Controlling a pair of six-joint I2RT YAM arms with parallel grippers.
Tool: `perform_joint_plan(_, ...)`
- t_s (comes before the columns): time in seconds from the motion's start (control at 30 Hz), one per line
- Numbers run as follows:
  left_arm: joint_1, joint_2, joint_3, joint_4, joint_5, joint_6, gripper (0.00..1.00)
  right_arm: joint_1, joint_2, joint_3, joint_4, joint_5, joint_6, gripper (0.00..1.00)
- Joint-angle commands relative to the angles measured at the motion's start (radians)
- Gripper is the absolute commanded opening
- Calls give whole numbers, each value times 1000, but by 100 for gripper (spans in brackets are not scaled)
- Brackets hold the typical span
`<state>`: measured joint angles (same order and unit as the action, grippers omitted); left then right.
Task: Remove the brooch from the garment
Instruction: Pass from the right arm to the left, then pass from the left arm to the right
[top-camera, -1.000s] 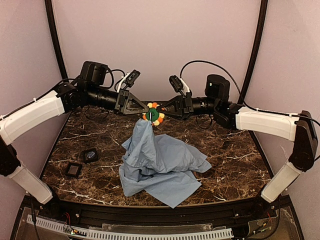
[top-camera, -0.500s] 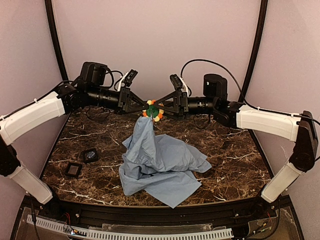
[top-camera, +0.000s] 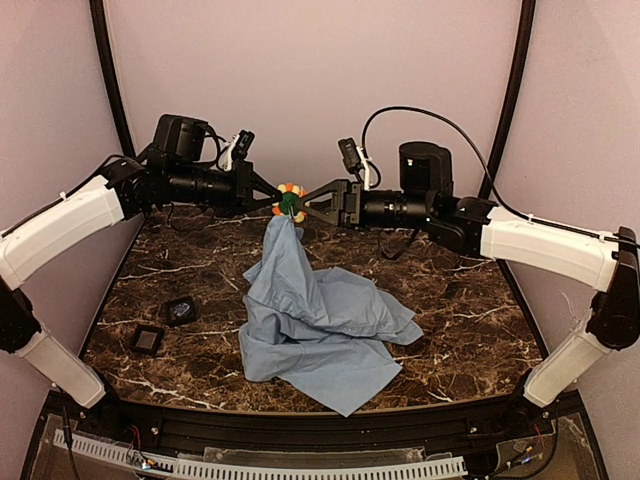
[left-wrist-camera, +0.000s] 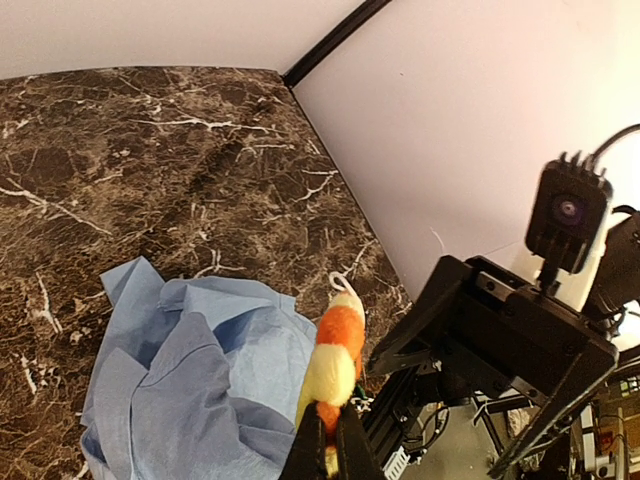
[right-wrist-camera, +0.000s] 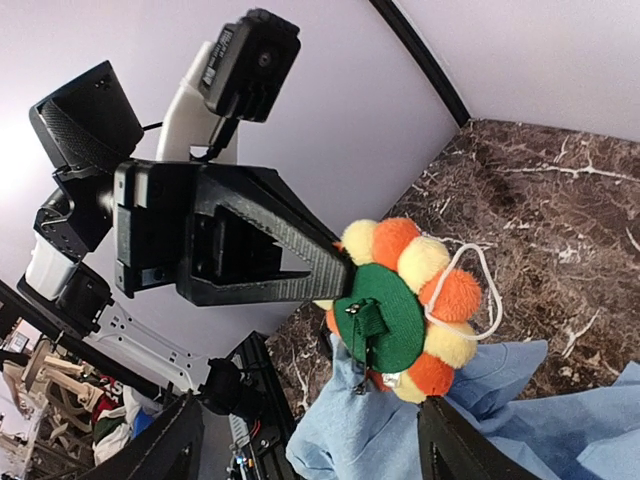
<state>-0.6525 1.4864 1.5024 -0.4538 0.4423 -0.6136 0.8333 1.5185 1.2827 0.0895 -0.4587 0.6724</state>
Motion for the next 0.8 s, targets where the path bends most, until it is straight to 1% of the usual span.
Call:
perform_joint_plan(0.0, 3, -37, 39, -71, -121, -29, 1, 11, -31, 41, -57, 54, -44, 65)
perform_joint_plan(0.1, 4, -29, 46, -68, -123, -39, 1, 35, 11, 100, -163, 64, -91, 57)
perform_joint_plan(0.13, 4, -27, 47, -58, -117, -41, 1, 41, 23, 114, -179, 60, -97, 56)
perform_joint_plan(0.4, 4, -33, 30, -30, -109, -62, 1, 54, 95, 173, -222, 42, -97, 42)
perform_joint_plan(0.63, 4, -32, 27, -24, -98, -68, 1, 58, 142, 206, -214, 47, -91, 34)
perform_joint_plan(0.77, 4, -32, 28, -25, -92, -68, 1, 65, 159, 214, -195, 56, -87, 33)
